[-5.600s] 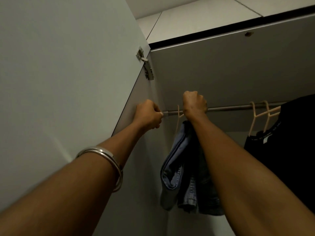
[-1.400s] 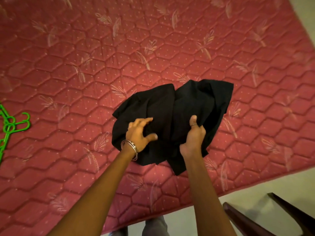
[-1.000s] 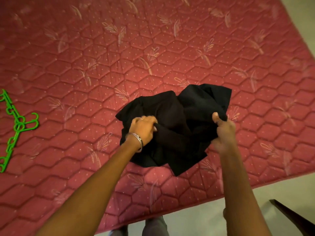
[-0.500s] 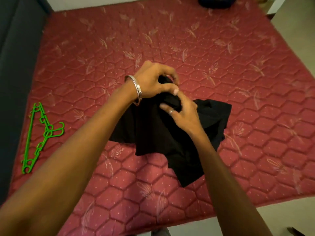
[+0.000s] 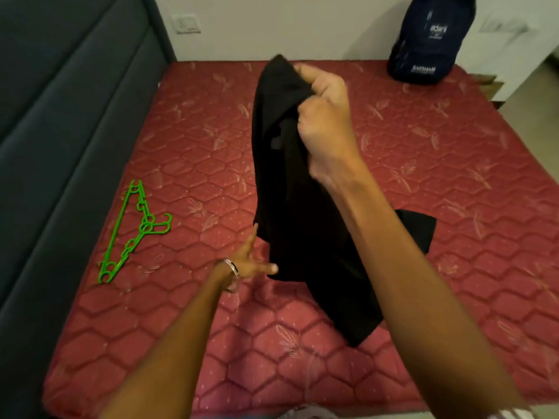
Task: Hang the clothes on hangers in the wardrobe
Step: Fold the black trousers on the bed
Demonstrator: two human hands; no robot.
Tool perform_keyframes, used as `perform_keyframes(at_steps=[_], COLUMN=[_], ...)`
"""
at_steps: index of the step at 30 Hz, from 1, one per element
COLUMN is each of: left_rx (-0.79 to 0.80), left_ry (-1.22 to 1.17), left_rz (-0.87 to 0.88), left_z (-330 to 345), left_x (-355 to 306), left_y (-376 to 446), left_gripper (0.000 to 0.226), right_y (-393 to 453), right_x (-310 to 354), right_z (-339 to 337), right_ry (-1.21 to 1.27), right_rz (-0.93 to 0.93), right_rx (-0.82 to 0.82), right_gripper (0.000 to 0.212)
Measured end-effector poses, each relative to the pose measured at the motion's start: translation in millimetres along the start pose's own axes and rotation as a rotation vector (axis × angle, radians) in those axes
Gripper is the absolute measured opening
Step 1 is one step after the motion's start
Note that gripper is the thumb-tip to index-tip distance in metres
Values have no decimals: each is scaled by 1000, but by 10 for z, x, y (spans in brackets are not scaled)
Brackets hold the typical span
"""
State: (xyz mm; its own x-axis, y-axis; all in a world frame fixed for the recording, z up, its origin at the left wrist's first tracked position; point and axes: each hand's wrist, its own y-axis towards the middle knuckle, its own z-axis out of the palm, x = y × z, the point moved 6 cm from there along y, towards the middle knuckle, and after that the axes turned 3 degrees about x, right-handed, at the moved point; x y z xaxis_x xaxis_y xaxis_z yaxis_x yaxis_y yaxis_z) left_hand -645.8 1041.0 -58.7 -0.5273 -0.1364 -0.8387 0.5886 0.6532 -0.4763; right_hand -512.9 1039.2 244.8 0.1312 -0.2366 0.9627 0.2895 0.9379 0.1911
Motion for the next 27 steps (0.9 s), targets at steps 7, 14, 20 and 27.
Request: perform_keyframes(at_steps=[7, 14, 20, 27], left_rx=[-549, -693, -488, 29], left_ry=[-540, -747, -711, 333], left_rz=[98, 83, 542, 676], left_z=[-459, -1898, -2404, -1907], left_x=[-404, -296, -754, -930], left_y=[-391, -728, -1400, -1856], left_gripper=[34, 37, 36, 41], right_y=[-52, -17, -837, -641], right_x=[89, -286, -1628, -2055], right_z=[858, 492, 93, 744], right_ry=[394, -222, -924, 102], right_rz=[92, 68, 867, 847], right_rx=[-13, -17, 922, 171], right_gripper=[30, 31, 49, 100])
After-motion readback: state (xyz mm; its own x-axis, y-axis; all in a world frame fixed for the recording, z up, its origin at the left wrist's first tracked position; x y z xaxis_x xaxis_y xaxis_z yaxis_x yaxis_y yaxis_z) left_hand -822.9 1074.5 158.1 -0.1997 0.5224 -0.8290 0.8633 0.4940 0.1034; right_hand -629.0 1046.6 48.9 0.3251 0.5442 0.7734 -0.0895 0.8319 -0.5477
